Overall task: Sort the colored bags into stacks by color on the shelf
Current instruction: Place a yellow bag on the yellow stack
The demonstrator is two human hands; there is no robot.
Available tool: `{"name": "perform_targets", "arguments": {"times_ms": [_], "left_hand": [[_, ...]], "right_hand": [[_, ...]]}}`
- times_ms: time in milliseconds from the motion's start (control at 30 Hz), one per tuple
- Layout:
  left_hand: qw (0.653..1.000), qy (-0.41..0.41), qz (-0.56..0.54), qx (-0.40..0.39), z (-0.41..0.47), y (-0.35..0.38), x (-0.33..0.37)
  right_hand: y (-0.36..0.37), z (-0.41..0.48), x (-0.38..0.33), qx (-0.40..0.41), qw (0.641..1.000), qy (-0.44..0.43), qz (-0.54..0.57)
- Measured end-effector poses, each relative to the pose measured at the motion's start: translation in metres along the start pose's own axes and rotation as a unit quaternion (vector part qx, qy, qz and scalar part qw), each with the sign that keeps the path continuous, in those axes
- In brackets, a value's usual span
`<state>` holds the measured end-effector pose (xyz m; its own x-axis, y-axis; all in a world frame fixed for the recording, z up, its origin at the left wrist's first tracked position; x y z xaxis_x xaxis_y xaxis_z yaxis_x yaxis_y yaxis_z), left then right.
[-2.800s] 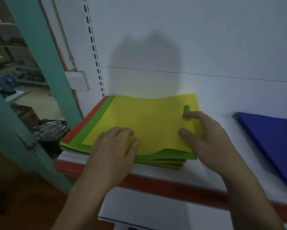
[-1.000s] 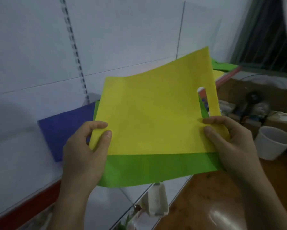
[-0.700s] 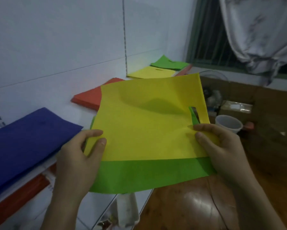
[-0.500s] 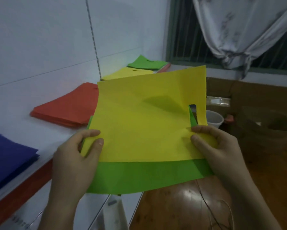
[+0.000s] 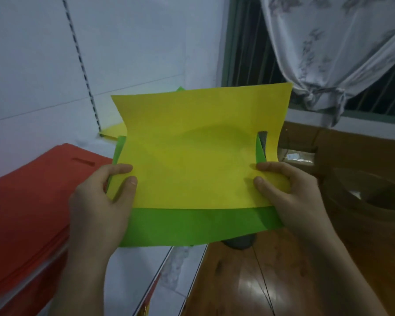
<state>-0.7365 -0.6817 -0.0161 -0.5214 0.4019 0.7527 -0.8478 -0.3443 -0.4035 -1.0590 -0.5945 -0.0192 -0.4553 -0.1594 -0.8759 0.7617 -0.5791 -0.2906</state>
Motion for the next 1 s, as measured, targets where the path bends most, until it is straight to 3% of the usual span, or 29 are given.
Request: {"name": "perform_targets", "arguments": {"times_ms": [233, 700, 1000], "left_hand": [[0.998, -0.043, 0.038, 0.012, 0.072, 0.069, -0.012], [0.978, -0.114, 0.106, 0.141, 0.168, 0.202, -0.032], [0.968, -0.15, 0.105, 0.171, 0.245, 0.315, -0.017]], "right_hand": [[0.028, 0.112, 0.037, 0.009, 0.999, -0.037, 0.001], [0.113, 0.359, 0.135, -0.123, 0.982, -0.076, 0.119], [0.13, 0.518, 0.19, -0.135, 0.978, -0.062, 0.149]]}}
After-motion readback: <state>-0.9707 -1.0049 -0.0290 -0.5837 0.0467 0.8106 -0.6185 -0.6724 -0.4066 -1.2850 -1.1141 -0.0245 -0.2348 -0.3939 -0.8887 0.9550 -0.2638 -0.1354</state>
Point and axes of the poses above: each hand's wrist, its own z-axis towards the middle knuckle, its own y-axis out of the palm, x = y × z, the point moved 6 cm from there along z, towards the middle knuckle, and after that the axes turned 4 degrees about z, right-handed, at the moved point
